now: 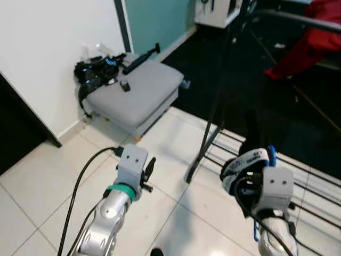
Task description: Hang hanger
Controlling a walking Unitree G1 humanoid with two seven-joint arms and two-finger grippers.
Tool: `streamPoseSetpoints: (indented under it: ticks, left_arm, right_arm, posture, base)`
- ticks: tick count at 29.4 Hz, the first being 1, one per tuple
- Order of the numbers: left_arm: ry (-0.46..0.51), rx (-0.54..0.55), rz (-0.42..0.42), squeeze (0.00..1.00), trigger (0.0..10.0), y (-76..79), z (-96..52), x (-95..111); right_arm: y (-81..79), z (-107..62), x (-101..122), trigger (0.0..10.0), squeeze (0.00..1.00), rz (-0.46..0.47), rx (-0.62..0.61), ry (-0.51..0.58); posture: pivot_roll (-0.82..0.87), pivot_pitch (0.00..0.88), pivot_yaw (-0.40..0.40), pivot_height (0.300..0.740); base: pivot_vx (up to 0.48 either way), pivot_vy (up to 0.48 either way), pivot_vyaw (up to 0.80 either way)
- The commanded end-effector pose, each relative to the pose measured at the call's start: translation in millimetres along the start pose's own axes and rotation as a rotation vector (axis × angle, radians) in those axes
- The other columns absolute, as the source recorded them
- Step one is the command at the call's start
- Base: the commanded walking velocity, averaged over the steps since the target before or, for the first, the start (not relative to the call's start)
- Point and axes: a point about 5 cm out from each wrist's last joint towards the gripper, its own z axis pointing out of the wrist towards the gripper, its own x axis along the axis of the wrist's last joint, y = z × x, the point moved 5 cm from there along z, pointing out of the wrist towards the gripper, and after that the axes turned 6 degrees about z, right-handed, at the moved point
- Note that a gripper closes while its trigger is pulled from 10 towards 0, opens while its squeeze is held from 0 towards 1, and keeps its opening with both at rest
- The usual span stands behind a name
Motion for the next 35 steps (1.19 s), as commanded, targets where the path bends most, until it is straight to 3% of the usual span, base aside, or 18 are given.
streamPoseSetpoints:
  ticks: [1, 3, 6, 26, 35]
  left_arm:
    - [-0.003, -0.001, 0.003, 0.0, 10.0, 2.1, 0.2, -2.8]
    - [0.019, 0.025, 0.0, 0.0, 10.0, -1.5, 4.8, 2.4]
    - [0.027, 0.033, -0.002, 0.0, 10.0, -1.2, 7.0, 3.7]
    - [0.061, 0.034, -0.015, 0.0, 10.0, 5.2, 13.5, 8.8]
    - [0.008, 0.014, -0.071, 0.0, 10.0, 5.6, 16.0, 4.3]
  right_arm:
    - [-0.1, -1.9, -4.0, 10.0, 0.0, -0.016, 0.004, -0.003]
    - [-11.9, 5.5, 5.9, 10.0, 0.0, -0.016, 0.038, 0.034]
    - [-14.2, 7.2, 7.1, 10.0, 0.0, -0.015, 0.045, 0.039]
    - [-14.7, 7.7, 2.7, 10.0, 0.0, -0.022, 0.042, 0.038]
    - [-16.4, 8.6, 0.6, 10.0, 0.0, 0.006, 0.04, 0.03]
  posture:
    - [-0.33, 0.146, 0.111, 0.74]
    - [-0.35, 0.124, 0.095, 0.74]
    - [-0.35, 0.108, 0.088, 0.74]
    - [-0.36, 0.107, 0.088, 0.74]
    - [-0.35, 0.112, 0.094, 0.74]
  base:
    - [-0.345, 0.0, 0.0]
    - [-0.377, 0.0, 0.0]
    - [-0.395, 0.0, 0.0]
    - [-0.356, 0.0, 0.0]
    - [0.0, 0.0, -0.76]
